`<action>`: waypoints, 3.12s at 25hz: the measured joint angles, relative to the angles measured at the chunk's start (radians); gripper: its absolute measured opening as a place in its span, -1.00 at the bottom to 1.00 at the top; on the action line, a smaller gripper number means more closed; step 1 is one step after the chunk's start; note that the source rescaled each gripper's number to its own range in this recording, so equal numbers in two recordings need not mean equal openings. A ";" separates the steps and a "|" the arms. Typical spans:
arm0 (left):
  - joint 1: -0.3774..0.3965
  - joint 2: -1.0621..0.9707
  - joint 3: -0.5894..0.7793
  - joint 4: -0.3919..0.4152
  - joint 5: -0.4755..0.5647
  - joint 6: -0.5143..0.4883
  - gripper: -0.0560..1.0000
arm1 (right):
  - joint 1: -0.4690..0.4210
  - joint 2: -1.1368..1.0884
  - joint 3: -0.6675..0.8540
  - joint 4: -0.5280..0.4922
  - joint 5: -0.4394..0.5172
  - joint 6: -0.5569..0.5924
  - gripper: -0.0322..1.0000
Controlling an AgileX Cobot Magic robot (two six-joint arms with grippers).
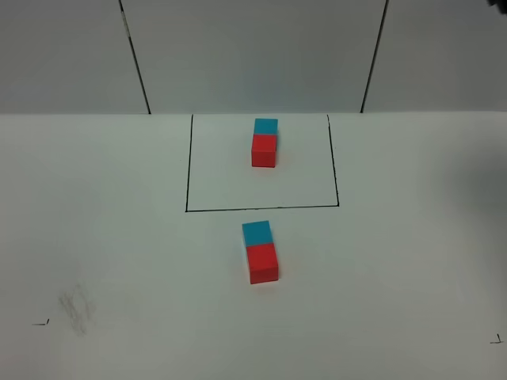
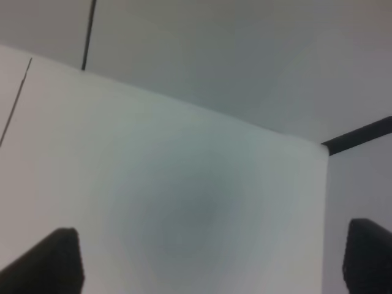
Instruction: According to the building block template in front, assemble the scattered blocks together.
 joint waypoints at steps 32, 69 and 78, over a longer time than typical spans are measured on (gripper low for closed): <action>0.000 0.000 0.000 0.000 0.000 0.000 0.99 | -0.103 -1.113 0.692 -0.057 0.007 -0.024 0.75; 0.000 0.000 0.000 0.000 0.000 0.000 0.99 | -0.112 -1.647 1.511 0.241 -0.152 0.185 0.75; 0.000 0.000 0.000 0.000 0.000 0.000 0.99 | -0.111 -1.647 1.511 0.242 -0.154 0.185 0.75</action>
